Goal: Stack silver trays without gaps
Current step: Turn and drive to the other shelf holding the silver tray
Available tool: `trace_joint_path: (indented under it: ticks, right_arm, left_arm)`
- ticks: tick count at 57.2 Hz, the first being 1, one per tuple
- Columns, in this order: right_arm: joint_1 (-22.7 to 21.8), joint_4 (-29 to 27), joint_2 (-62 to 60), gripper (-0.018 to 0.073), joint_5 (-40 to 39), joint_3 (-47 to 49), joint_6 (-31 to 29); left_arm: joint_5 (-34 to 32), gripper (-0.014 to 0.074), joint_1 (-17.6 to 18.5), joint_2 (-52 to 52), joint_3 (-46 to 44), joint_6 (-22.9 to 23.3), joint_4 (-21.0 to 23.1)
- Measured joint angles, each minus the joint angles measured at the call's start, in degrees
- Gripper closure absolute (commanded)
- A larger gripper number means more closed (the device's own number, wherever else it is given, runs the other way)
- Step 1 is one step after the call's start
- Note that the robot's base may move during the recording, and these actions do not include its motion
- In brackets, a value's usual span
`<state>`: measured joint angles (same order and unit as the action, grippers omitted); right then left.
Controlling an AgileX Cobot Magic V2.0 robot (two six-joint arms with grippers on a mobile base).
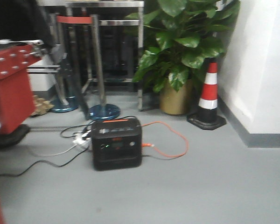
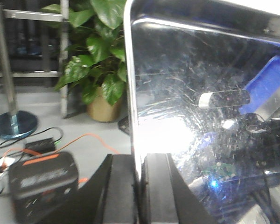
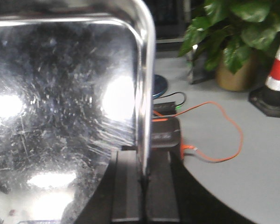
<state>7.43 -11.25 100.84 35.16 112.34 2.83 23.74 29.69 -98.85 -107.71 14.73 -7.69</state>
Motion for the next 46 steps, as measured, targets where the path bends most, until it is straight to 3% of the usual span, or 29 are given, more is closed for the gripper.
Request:
trace_joint_path:
  ticks: [46]
  right_arm:
    - [0.0, 0.0, 0.1, 0.064, -0.1, 0.0, 0.0]
  left_arm:
    - [-0.5, 0.0616, 0.0, 0.0, 0.0, 0.0, 0.0]
